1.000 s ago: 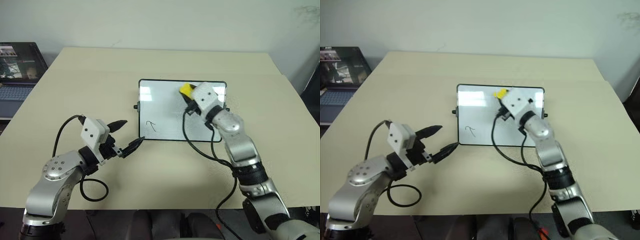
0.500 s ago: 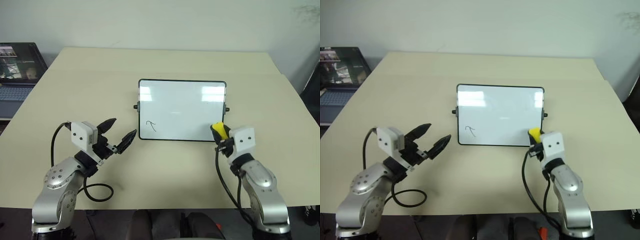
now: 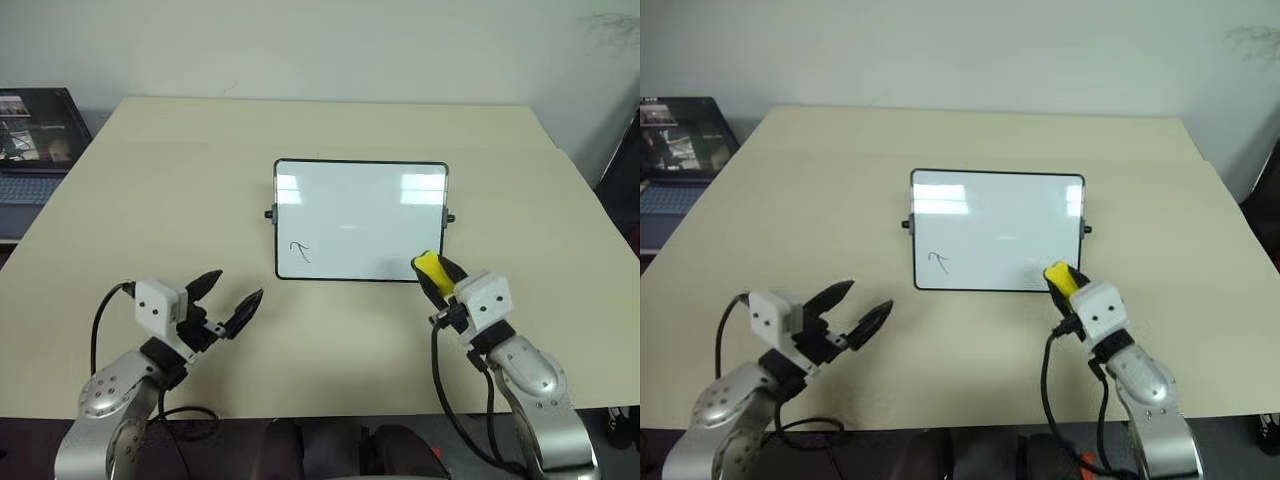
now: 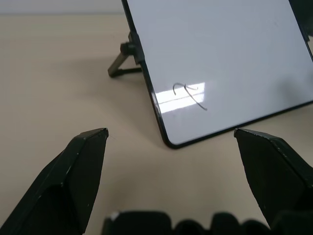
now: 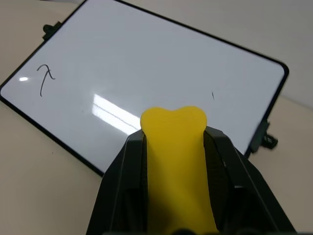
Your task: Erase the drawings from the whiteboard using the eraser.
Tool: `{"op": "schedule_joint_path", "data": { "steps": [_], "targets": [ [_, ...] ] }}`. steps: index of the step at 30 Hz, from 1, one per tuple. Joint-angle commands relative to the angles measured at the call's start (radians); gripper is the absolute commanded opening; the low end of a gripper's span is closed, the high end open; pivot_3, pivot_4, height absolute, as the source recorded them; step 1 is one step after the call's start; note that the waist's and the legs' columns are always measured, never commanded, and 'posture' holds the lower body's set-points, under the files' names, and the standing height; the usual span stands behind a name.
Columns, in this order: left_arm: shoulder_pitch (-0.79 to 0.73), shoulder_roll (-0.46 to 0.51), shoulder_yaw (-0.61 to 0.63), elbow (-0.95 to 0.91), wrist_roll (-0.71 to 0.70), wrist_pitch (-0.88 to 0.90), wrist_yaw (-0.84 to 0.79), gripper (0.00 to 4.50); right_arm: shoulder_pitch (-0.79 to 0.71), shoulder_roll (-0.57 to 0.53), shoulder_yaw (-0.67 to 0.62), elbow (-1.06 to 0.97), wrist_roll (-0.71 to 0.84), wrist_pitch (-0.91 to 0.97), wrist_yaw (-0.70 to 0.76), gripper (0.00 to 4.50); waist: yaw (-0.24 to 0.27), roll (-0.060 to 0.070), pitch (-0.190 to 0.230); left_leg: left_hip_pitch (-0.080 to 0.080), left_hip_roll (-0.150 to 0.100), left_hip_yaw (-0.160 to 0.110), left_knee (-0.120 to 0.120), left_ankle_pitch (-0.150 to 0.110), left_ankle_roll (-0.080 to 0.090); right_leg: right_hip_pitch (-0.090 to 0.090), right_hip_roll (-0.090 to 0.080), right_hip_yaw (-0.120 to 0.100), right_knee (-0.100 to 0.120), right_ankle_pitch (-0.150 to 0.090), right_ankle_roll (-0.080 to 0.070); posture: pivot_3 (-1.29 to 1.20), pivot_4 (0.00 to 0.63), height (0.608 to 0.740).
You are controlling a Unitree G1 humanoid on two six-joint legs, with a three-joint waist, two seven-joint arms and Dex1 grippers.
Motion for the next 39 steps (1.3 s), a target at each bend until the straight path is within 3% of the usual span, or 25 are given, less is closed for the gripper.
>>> {"op": "schedule_joint_path", "data": {
  "steps": [1,13,23,39],
  "targets": [
    [0.054,0.047,0.028,-0.083,-0.037,0.011,-0.051,4.50,-0.128,-0.021,0.077,0.015,0.003,0.051,0.064,1.19,0.000,0.000,0.000,0.000,0.001,0.000,0.000,0.000,0.000,0.000,0.000,0.000,0.000,0.000,0.000,0.00,0.150,0.740],
    [-0.027,0.195,0.059,-0.080,-0.093,0.083,-0.124,4.50,-0.606,0.030,0.308,0.400,-0.161,0.007,0.102,1.19,0.004,0.000,0.000,0.001,0.000,0.000,0.000,0.000,0.000,0.000,0.000,0.000,0.000,0.001,-0.002,0.00,0.150,0.740],
    [-0.055,0.278,0.064,-0.016,-0.103,0.149,-0.184,4.50,-0.787,0.088,0.364,0.669,-0.235,-0.131,0.089,1.19,0.001,0.000,0.000,0.001,0.001,0.000,0.000,0.000,0.000,0.000,0.000,0.000,0.000,0.001,-0.002,0.00,0.150,0.740],
    [-0.073,0.282,0.043,-0.027,-0.101,0.163,-0.210,4.50,-0.905,0.242,0.407,1.079,-0.303,-0.236,0.051,1.19,0.001,0.000,0.000,0.001,0.002,-0.001,0.000,0.000,0.000,0.000,0.000,0.000,0.001,0.001,-0.002,0.00,0.150,0.740]
  ]
}}
